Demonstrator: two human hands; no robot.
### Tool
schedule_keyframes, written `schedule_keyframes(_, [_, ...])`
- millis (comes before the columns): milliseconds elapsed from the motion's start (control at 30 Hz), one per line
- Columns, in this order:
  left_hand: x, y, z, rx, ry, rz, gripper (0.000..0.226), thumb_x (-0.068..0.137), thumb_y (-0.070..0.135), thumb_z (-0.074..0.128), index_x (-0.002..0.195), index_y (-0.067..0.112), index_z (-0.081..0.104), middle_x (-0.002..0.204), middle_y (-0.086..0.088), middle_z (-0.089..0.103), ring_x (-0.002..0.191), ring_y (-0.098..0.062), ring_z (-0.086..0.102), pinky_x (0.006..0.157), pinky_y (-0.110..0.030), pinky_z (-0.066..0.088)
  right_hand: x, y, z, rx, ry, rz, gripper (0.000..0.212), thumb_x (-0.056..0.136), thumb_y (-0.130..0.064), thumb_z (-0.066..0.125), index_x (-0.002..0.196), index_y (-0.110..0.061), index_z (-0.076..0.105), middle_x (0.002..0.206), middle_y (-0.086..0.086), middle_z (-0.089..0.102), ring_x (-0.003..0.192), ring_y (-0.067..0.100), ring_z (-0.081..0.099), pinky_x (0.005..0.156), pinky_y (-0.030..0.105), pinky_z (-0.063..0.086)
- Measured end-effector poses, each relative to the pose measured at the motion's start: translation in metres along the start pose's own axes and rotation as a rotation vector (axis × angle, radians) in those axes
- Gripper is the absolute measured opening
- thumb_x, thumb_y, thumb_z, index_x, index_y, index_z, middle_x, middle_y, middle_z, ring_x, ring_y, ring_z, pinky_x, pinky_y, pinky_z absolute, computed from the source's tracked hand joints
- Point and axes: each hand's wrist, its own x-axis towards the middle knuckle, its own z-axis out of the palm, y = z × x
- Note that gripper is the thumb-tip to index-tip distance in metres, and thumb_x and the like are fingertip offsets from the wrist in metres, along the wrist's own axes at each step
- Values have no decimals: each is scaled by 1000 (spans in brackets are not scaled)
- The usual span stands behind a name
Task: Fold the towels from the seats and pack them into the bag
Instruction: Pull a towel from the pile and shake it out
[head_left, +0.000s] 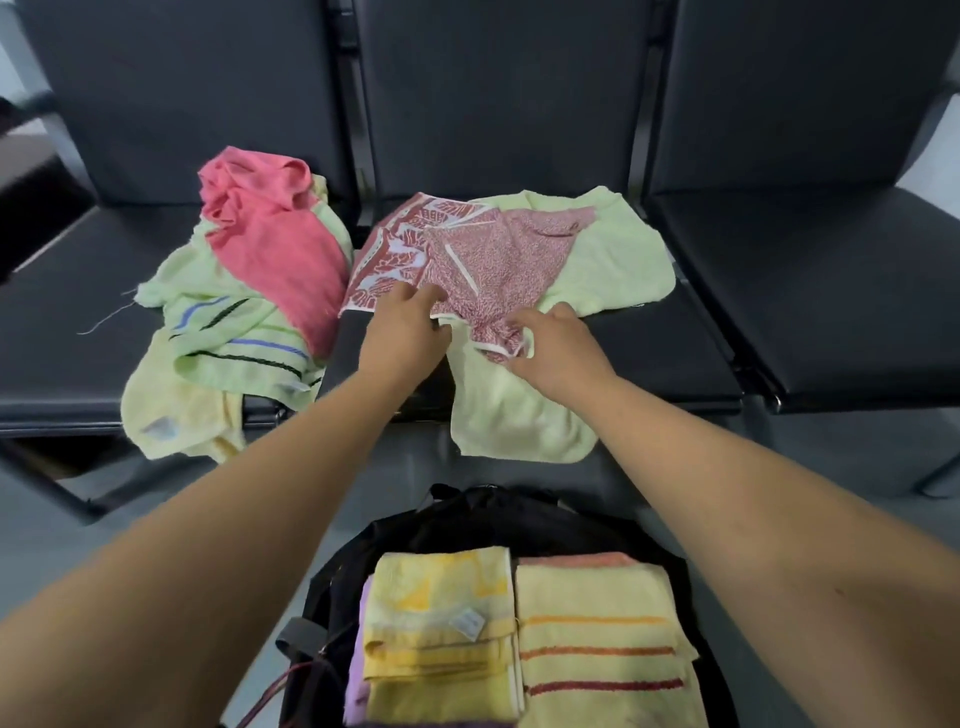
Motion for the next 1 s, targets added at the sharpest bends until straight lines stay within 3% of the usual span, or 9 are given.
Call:
schedule_keyframes(100, [20, -17, -1, 15, -168, 78, 50, 94, 21, 67, 142, 22, 53, 140, -13, 50, 130, -30, 46, 109, -42, 39, 11, 6, 5, -61, 73, -71, 20, 97, -20, 58, 113, -18, 71, 117, 12, 48, 109, 32, 52, 94, 42, 48])
schedule_keyframes(267, [34, -26, 8, -3, -266, 50, 35, 88, 33, 75, 121, 27, 66, 119, -8, 54, 113, -28, 55, 103, -40, 44, 19, -5, -11, 371, 196, -61, 13, 102, -13, 50, 93, -7, 58, 91, 8, 56, 76, 26, 57, 69, 33, 44])
schedule_keyframes(333, [32, -21, 8, -114, -221, 34, 60, 82, 34, 81, 133, 26, 51, 121, -8, 54, 114, -27, 55, 99, -40, 47, 15, -19, -26, 558, 239, -54, 21, 104, -17, 49, 93, 0, 53, 78, 10, 55, 66, 23, 56, 63, 35, 45])
schedule_keyframes(433, [24, -2, -3, -510, -223, 103, 93, 78, 26, 86, 148, 32, 27, 129, 1, 50, 111, -3, 53, 87, -11, 46, 8, -42, -55, 632, 291, -126, 24, 104, -20, 51, 93, 1, 56, 71, 6, 51, 64, 17, 48, 65, 44, 49])
schedule_keyframes(500, [26, 14, -19, -596, -198, 158, 78, 78, 41, 84, 142, 41, 41, 140, 4, 46, 115, 5, 49, 96, -10, 44, 1, -59, -83, 709, 338, -166, 23, 101, -20, 52, 92, 0, 59, 73, 9, 56, 68, 17, 52, 70, 44, 49])
schedule_keyframes(567, [30, 31, -44, -489, -112, 186, 52, 77, 56, 77, 123, 36, 65, 125, 0, 54, 112, -3, 48, 107, -27, 41, -9, -72, -114, 783, 375, -180, 20, 98, -20, 54, 89, -5, 63, 82, 15, 65, 77, 17, 59, 78, 43, 52])
schedule_keyframes(667, [24, 61, -93, -391, 10, 296, 9, 86, 31, 69, 95, 29, 72, 83, 11, 54, 85, -13, 49, 82, -36, 42, -30, -87, -153, 839, 396, -178, 17, 98, -17, 54, 86, -10, 64, 86, 12, 67, 84, 18, 62, 89, 47, 53])
schedule_keyframes(833, [-8, 108, -170, -355, 185, 273, 14, 95, 24, 67, 105, 20, 76, 95, 0, 73, 87, -5, 61, 76, -18, 41, -79, -110, -211, 1085, 359, -137, 20, 105, -10, 44, 89, -12, 56, 106, 14, 72, 96, 36, 73, 89, 48, 60])
schedule_keyframes(1000, [-55, 162, -244, -461, 201, 358, 25, 93, 43, 68, 95, 20, 76, 83, 9, 74, 76, 1, 65, 71, -17, 47, -119, -138, -267, 1253, 400, -214, 21, 105, -13, 43, 90, -14, 58, 88, 9, 74, 83, 28, 73, 85, 46, 59])
